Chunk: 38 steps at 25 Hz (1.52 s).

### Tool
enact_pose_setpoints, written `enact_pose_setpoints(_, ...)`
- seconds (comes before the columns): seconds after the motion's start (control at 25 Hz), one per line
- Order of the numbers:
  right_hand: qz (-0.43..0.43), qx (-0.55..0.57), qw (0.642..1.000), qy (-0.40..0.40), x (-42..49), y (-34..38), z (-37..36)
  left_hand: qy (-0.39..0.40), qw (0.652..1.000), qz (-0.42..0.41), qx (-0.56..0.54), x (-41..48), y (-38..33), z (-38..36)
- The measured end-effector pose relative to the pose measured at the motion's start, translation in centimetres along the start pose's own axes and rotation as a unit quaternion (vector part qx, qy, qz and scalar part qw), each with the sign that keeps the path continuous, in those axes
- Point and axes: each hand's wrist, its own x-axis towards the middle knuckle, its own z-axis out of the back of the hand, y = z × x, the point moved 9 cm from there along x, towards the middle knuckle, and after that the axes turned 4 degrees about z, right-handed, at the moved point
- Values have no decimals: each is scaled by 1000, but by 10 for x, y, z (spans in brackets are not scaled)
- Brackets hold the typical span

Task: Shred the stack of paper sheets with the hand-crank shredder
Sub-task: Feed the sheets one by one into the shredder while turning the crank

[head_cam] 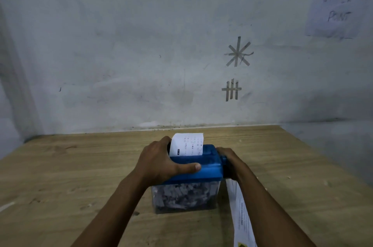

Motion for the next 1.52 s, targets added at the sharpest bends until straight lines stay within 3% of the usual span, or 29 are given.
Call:
enact_pose_setpoints(0.12, -34, 83, 996, 17, -9, -30, -6, -23, 1000, 1, -12, -3, -2, 4)
enact_pose_setpoints(0.32, 70, -48, 996, -39, -34, -28, 7, -48, 999, 12, 0, -6, 0, 8)
enact_pose_setpoints(0.44, 166, -198, 965, -31, -60, -18, 15, -40, 999, 16, 9, -4, -1, 7)
enact_pose_setpoints(0.52, 199, -241, 946, -88, -78, -7, 27, -27, 999, 14, 22, -3, -4, 5)
enact_pose_setpoints(0.68, 251, -167, 913, -274, -115, 41, 49, -10, 1000, -4, 16, -2, -4, 4)
enact_pose_setpoints(0.76, 272, -148, 903, -298, -113, 72, 51, 2, 1000, -19, 0, -3, -4, 2)
enact_pose_setpoints(0.96, 243, -82, 941, -222, -55, 107, 41, 13, 999, -33, -13, 3, -4, -1)
enact_pose_setpoints(1.24, 165, -21, 976, -143, -2, 92, 24, 24, 998, -55, -26, 5, -3, -4)
enact_pose_setpoints(1.52, 111, -75, 985, -112, 11, 83, 17, 34, 995, -79, -47, 2, -7, -1)
